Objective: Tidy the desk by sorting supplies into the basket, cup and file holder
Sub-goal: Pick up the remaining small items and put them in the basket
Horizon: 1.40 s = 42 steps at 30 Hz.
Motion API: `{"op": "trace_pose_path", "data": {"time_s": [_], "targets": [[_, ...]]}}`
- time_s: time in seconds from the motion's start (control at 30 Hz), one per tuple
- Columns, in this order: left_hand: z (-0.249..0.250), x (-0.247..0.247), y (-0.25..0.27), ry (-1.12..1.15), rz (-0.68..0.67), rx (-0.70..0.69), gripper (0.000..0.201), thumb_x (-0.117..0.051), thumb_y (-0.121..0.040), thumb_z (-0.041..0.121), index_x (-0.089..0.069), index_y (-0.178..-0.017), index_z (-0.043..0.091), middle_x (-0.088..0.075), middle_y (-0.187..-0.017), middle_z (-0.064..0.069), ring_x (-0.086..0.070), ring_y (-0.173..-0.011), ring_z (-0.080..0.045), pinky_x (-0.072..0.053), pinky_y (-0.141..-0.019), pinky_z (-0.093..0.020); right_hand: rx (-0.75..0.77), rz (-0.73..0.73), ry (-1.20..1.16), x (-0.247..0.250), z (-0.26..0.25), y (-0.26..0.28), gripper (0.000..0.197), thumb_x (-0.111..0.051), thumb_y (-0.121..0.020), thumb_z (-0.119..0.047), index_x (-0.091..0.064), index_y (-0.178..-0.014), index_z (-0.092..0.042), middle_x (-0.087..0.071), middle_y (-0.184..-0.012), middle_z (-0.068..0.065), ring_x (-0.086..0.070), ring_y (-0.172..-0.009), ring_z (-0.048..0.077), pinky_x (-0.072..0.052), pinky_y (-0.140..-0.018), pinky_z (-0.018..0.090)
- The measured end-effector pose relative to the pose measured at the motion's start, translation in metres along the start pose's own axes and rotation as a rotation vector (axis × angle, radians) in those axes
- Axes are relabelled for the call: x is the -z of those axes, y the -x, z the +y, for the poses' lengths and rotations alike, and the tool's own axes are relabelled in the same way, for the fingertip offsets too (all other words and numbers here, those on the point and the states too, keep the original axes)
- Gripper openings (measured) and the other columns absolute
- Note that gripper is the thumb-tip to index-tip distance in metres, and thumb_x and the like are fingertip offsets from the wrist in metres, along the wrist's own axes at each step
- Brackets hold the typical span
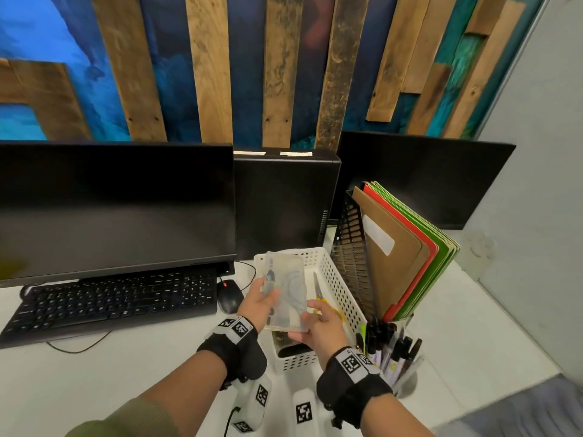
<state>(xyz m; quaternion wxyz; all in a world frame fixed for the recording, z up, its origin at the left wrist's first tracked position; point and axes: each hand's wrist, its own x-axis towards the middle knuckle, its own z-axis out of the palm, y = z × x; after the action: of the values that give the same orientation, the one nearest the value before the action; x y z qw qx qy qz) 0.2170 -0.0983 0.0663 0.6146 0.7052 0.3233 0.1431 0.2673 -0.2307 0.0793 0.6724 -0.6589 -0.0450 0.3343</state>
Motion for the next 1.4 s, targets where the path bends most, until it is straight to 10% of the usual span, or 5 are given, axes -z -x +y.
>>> {"op": "trace_pose_path", "data": {"time_s": [0.4,0.83,1.0,1.2,1.4], "targets": [[-0.024,0.021,-0.027,-1.125,-0.464,-0.086,0.059,-0.032,-0.100,0.035,-0.008,-0.152,0.019,0.013,-0.159,-0.003,0.012,-0.147,-0.020,-0.006,-0.120,-0.045,0.024,0.395,0.540,0.014,-0.048,-0.058,0.042,-0.053,-0.090,0.003,-0.047,-0.130,-0.007,-0.052,-0.130,0.015,-0.054,-0.113,0.032,-0.047,-0.050,0.009],[-0.045,0.031,-0.032,-1.070,-0.486,-0.204,0.063,-0.018,-0.100,0.046,0.006,-0.151,0.017,0.017,-0.158,-0.001,0.010,-0.147,-0.014,0.000,-0.121,-0.039,-0.262,0.369,0.978,0.019,-0.042,-0.118,0.068,-0.072,-0.078,-0.009,-0.040,-0.138,-0.012,-0.050,-0.138,0.009,-0.050,-0.126,0.026,-0.043,-0.099,0.028],[-0.054,0.029,-0.034,-1.038,-0.468,-0.275,0.136,0.040,-0.034,0.078,0.004,-0.151,0.017,0.012,-0.159,-0.002,0.004,-0.148,-0.017,0.000,-0.119,-0.039,-0.249,0.278,1.002,0.020,-0.032,-0.134,0.055,-0.057,-0.089,-0.004,-0.038,-0.140,-0.011,-0.043,-0.143,0.010,-0.049,-0.126,0.028,-0.052,-0.072,0.024],[-0.059,0.030,-0.037,-1.054,-0.474,-0.314,0.131,0.041,-0.037,0.073,0.007,-0.150,0.017,0.016,-0.158,-0.001,0.009,-0.148,-0.016,0.005,-0.119,-0.038,-0.245,0.176,1.286,0.020,-0.029,-0.141,0.069,-0.060,-0.090,-0.027,-0.027,-0.144,0.000,-0.023,-0.155,0.012,-0.023,-0.143,0.026,-0.023,-0.117,0.030],[-0.063,0.029,-0.038,-1.080,-0.485,-0.325,0.121,0.037,-0.047,0.074,0.007,-0.150,0.017,0.015,-0.159,0.000,0.010,-0.147,-0.015,0.007,-0.119,-0.038,-0.262,0.205,1.300,0.022,-0.016,-0.148,0.038,-0.042,-0.095,-0.007,-0.046,-0.131,0.005,-0.048,-0.137,0.022,-0.047,-0.127,0.033,-0.042,-0.103,0.034]]}}
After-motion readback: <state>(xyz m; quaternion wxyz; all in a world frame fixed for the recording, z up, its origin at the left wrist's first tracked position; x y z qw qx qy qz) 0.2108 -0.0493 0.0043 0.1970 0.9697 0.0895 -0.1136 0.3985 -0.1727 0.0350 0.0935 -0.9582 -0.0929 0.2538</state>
